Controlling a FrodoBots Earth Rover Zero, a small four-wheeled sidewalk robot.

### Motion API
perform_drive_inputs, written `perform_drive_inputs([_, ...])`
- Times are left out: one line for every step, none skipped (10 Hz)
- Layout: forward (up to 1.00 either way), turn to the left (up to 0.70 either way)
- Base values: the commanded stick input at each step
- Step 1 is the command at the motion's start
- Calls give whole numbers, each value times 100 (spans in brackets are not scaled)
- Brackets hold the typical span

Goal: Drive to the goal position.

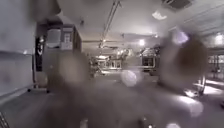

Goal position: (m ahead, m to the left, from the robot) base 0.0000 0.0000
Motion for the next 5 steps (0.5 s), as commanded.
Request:
perform_drive_inputs([45, 0])
perform_drive_inputs([45, 0])
perform_drive_inputs([45, 0])
perform_drive_inputs([45, 0])
perform_drive_inputs([45, 0])
